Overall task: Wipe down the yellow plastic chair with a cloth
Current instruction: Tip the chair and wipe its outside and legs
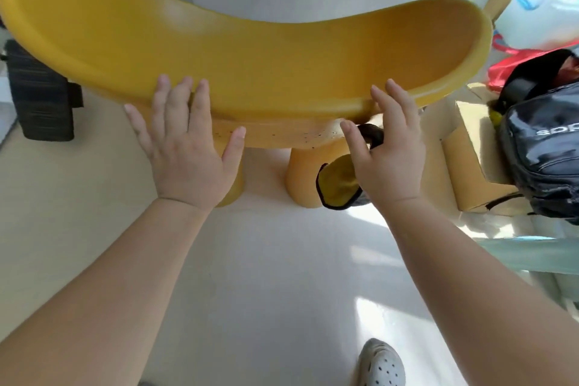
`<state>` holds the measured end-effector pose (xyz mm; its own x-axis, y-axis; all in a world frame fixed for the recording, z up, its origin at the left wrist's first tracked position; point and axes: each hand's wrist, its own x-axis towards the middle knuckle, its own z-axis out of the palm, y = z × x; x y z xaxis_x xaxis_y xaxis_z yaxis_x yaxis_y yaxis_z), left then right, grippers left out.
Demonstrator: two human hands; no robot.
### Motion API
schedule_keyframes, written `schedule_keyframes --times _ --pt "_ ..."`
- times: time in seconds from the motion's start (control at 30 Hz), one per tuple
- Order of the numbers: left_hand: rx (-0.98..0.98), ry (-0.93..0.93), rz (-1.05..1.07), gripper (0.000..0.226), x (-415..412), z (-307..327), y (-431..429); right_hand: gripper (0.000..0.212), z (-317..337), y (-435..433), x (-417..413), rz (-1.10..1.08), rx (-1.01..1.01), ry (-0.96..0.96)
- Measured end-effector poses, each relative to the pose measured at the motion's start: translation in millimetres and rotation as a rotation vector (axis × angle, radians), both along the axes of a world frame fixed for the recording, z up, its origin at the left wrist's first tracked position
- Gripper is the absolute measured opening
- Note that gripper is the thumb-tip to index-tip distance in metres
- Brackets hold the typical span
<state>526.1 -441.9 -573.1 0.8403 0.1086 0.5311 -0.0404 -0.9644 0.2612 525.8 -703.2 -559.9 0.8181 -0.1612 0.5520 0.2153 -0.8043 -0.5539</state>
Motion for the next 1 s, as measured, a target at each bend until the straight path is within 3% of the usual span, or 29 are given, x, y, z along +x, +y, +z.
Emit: schedule_keyframes --times 0.1,0.2,0.37,0.47,0.57,0.8,1.0 --pt "0.045 -0.111 -0.018 0.088 4.5 -13.5 -1.9 0.057 -18.7 0.5 -2.0 0.065 -0.042 -0.195" --pt "0.116 -0.251 -0.039 0.088 5.1 -24.3 -9.0 0.055 -39.9 1.3 -5.2 0.077 0.049 -0.297" --pt "0.160 -0.377 -0.079 0.083 -3.4 -41.0 -26.8 0.030 -80.3 -4.2 -3.7 0.133 0.205 -0.249" --pt "0.168 -0.373 -0.124 0.082 -14.9 -56.6 -42.3 0.018 -97.2 -3.4 -2.3 0.098 0.346 -0.082" --pt "0.241 -0.318 -0.185 0.081 -21.4 -77.7 -57.1 0.015 -99.4 -2.4 7.7 -0.006 0.516 -0.033" --pt "0.271 -0.238 -0.191 0.090 -23.6 -94.1 -82.0 0.026 -103.3 -2.7 35.7 -0.224 0.916 -0.262" --pt "0.311 -0.252 -0.161 0.097 -29.9 -76.6 -84.8 0.029 -102.0 -10.4 24.1 -0.211 0.982 -0.332"
